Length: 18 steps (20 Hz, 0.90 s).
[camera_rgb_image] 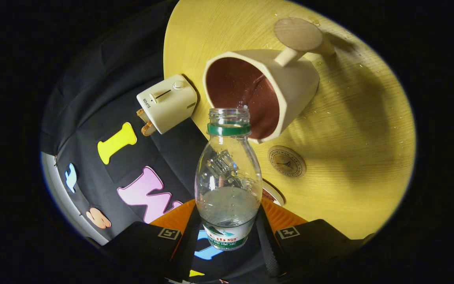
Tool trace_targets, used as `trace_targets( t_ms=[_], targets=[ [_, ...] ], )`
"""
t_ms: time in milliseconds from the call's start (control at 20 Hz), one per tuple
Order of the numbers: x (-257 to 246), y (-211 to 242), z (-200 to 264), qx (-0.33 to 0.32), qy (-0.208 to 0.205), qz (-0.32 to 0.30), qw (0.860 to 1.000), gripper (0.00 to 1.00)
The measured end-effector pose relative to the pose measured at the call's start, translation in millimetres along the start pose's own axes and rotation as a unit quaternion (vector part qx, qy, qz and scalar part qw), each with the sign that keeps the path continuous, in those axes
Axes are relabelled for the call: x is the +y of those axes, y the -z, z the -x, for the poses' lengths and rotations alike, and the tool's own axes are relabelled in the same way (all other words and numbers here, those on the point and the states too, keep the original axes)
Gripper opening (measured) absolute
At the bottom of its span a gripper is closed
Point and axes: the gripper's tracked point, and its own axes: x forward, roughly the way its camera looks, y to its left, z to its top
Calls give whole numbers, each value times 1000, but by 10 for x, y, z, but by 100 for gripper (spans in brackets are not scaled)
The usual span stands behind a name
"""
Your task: Take the bottle from table, then pour the juice into the cup, finally place the bottle on the coaster
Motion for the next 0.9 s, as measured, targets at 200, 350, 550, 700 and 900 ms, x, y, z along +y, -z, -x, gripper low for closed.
trace_targets(
  t_ms=[200,350,550,700,900],
  targets=[
    [61,-14,28,-4,-9,-22,1000,74],
    [104,12,54,3,-15,-36,999,74],
    [162,-27,90,0,-23,-47,999,74],
    [183,-16,112,2,-25,-59,998,74],
    [229,25,122,5,-27,-76,997,74]
  ],
)
